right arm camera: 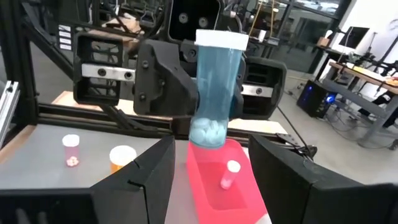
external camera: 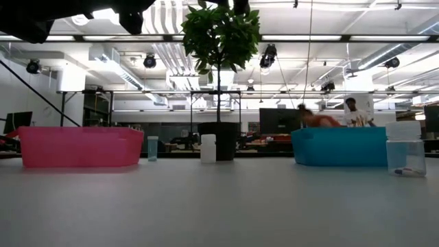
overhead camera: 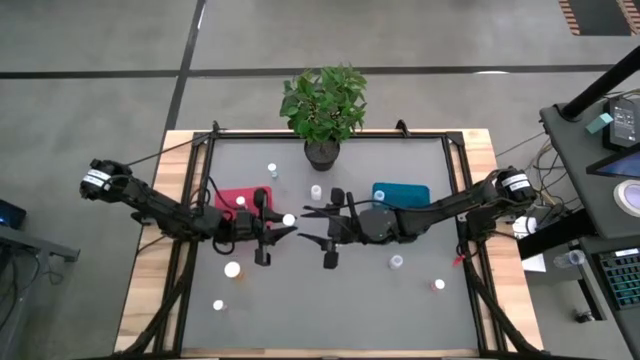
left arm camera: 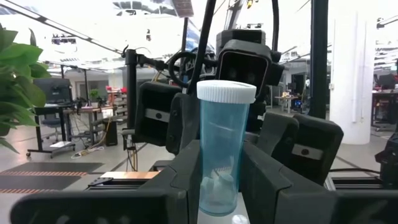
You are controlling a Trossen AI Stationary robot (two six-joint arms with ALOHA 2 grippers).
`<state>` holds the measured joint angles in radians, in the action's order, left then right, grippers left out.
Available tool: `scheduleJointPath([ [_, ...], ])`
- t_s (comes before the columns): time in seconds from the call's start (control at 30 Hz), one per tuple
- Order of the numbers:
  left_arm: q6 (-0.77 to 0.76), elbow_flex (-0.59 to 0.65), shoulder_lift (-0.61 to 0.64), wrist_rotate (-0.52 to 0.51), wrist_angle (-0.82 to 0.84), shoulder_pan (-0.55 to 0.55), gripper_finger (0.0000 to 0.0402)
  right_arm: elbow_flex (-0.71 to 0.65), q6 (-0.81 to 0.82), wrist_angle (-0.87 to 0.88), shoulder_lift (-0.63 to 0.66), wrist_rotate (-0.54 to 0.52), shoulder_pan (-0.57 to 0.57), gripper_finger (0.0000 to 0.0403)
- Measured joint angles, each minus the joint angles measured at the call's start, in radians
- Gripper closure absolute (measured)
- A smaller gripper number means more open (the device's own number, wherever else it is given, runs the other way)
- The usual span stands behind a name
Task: Pick and place medicine bottles into bin by pill shape (circle, oval)
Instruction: Put the bottom blue tablet bottle into the red bin
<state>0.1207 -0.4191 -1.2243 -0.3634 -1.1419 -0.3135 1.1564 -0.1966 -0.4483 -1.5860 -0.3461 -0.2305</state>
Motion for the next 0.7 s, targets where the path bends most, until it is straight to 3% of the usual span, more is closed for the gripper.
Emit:
scheduleJointPath([
  [0.7, 0.018, 0.001, 0.0, 0.002, 0.008, 0.0, 0.0333, 0.047, -0.032, -0.059, -0.072, 0.014, 0.015, 0.0209],
])
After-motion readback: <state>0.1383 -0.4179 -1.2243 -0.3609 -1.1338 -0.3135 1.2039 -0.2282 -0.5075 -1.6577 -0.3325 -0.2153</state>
